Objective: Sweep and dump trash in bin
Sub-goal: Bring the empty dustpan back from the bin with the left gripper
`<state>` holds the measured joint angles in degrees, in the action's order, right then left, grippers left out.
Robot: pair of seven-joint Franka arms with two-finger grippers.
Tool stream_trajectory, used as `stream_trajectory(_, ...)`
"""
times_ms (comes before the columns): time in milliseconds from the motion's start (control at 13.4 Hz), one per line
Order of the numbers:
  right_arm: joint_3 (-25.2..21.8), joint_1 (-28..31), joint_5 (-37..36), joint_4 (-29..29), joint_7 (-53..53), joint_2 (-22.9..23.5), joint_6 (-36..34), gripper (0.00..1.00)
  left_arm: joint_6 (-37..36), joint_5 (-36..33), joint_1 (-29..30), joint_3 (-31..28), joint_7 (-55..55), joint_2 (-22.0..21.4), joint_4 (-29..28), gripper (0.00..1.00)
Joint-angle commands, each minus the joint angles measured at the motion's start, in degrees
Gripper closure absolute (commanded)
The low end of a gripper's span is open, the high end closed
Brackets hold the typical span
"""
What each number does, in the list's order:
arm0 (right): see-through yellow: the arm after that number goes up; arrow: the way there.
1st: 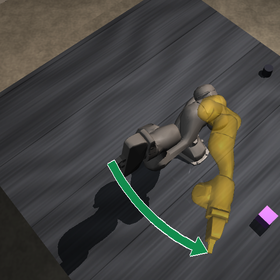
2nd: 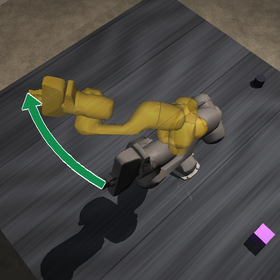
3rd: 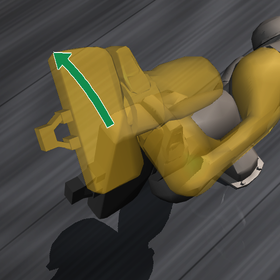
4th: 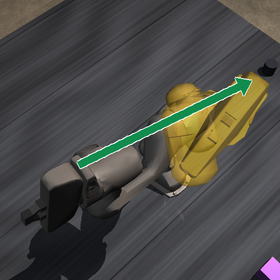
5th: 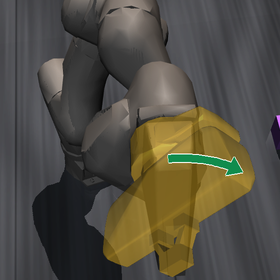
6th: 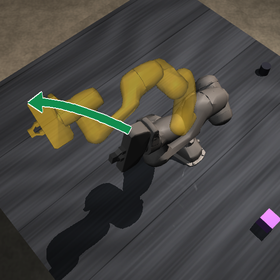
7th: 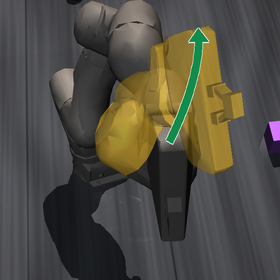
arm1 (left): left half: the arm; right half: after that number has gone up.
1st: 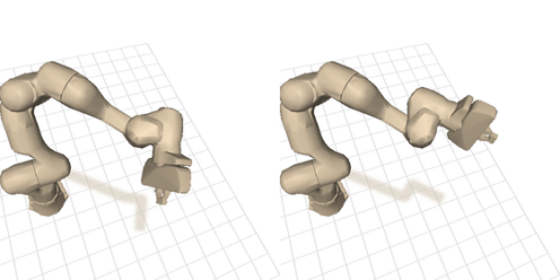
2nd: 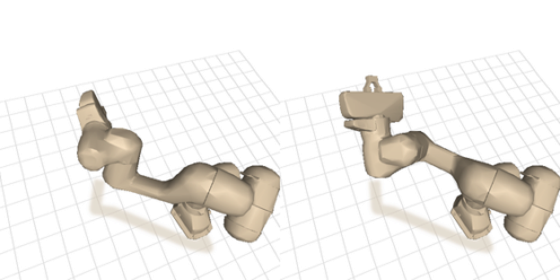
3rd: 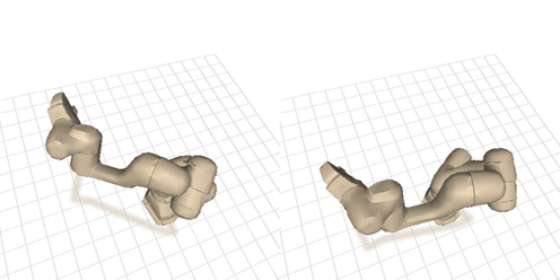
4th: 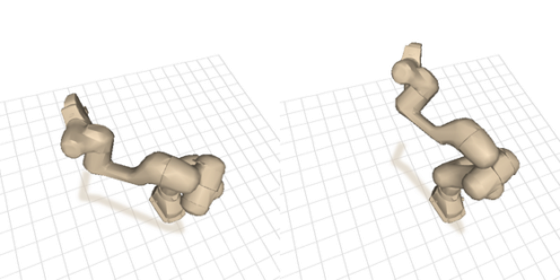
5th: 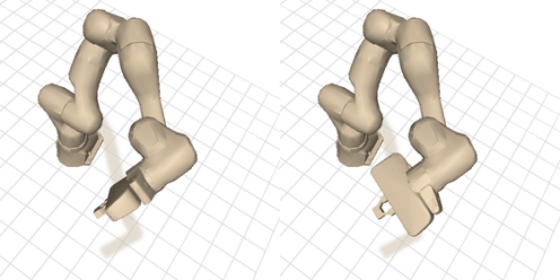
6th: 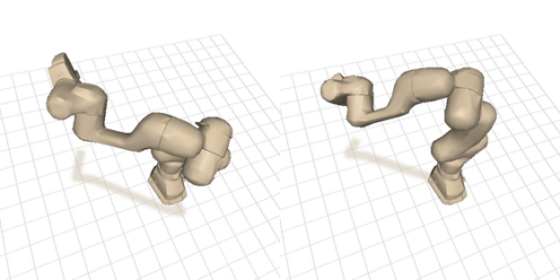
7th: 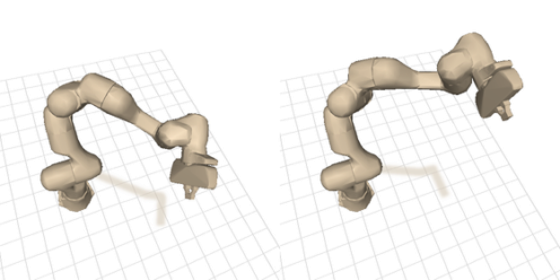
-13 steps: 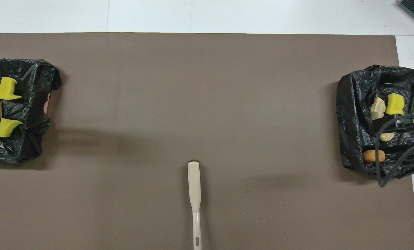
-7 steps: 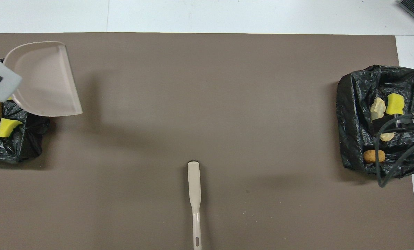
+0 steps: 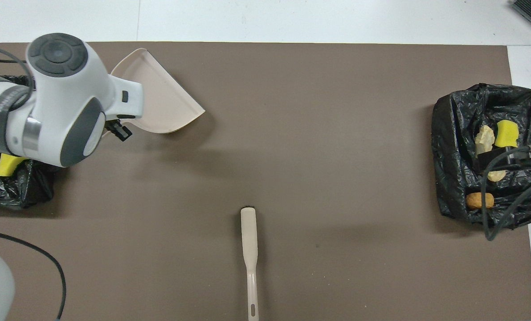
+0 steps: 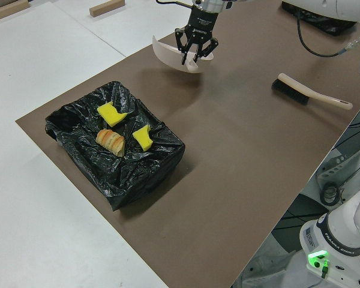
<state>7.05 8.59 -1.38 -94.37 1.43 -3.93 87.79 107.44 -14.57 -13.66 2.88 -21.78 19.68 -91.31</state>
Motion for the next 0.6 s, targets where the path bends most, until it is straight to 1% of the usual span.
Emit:
stream_trajectory(0,0.2,0.2,0.6,0.3,-0.8,0.1,0.3,0.0,3.5,5.1,-3.9,-1.1,13.7,-0.2,-1.2,1.0)
stream_trajectory(150,0.2,0.3,0.6,0.3,-0.8,0.1,0.3,0.0,6.1,7.4,-5.9,-1.1,24.8,0.7,-1.1,1.0)
stream_trajectory(225,0.2,0.3,0.6,0.3,-0.8,0.1,0.3,0.0,8.5,11.6,-7.0,-1.0,30.1,1.4,-1.2,1.0)
stream_trajectory(299,0.2,0.3,0.6,0.3,-0.8,0.1,0.3,0.0,9.5,14.5,-8.3,-1.1,34.1,1.6,-1.1,1.0)
stream_trajectory(374,0.2,0.3,0.6,0.3,-0.8,0.1,0.3,0.0,9.9,15.4,-8.7,-1.1,37.4,1.8,-0.9,1.0)
stream_trajectory(524,0.2,0.3,0.7,0.3,-0.8,0.1,0.3,0.0,12.1,15.6,-11.7,-1.1,41.8,2.8,-0.7,1.0)
